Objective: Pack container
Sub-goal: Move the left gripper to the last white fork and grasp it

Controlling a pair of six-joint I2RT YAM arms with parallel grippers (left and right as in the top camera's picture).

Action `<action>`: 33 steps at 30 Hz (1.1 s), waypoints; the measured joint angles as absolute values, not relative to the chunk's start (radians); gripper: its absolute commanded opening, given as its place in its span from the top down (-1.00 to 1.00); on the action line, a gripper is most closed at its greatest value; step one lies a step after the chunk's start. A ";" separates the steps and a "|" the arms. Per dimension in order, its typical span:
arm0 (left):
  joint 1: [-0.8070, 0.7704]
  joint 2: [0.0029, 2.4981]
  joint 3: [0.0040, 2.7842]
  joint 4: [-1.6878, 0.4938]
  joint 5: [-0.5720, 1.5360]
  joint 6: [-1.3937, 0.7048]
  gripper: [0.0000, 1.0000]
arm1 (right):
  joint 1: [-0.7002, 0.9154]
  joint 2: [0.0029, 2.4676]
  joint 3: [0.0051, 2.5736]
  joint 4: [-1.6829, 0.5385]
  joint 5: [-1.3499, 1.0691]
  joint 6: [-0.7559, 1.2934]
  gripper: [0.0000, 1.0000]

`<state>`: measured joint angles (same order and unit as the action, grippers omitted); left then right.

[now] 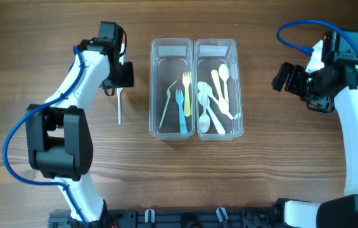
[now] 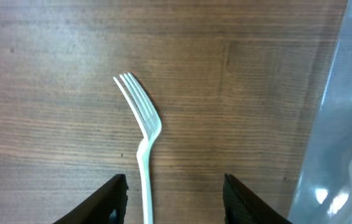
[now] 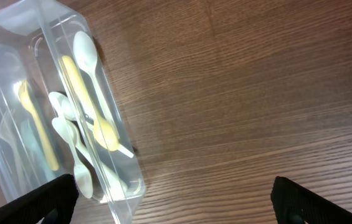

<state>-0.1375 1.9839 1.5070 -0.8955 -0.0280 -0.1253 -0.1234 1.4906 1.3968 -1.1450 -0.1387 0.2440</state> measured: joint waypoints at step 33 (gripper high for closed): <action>-0.104 2.123 1.507 -0.928 -0.037 -0.091 0.92 | -0.123 1.491 1.397 -1.176 -0.139 0.244 -1.00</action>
<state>-0.1036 2.1227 1.5070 -0.9283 -0.0368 -0.0914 -0.1234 1.4906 1.3968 -1.1755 -0.1387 0.2436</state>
